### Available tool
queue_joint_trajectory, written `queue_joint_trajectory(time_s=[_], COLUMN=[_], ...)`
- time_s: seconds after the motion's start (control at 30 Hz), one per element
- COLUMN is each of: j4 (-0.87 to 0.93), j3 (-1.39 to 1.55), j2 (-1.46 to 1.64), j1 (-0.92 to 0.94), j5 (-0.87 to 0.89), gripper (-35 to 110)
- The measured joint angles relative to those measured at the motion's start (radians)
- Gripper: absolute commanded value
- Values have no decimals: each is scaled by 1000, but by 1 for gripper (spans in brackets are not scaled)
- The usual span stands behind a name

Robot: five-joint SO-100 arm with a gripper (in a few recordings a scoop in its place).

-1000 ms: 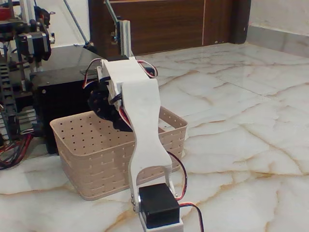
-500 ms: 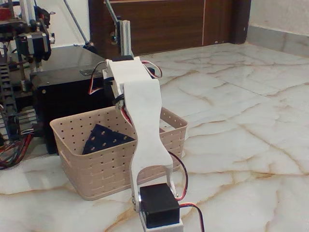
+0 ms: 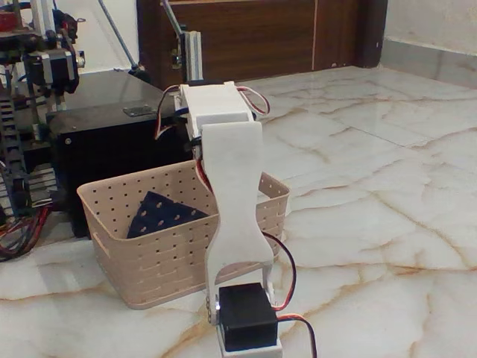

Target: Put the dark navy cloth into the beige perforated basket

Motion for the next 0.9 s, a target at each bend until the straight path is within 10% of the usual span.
queue_joint_trajectory(time_s=[0.5, 0.9], j4=[-864, -1104], j3=[1149, 1609], j2=[686, 1025], j1=[69, 104], j5=[-388, -597], gripper=[0, 0])
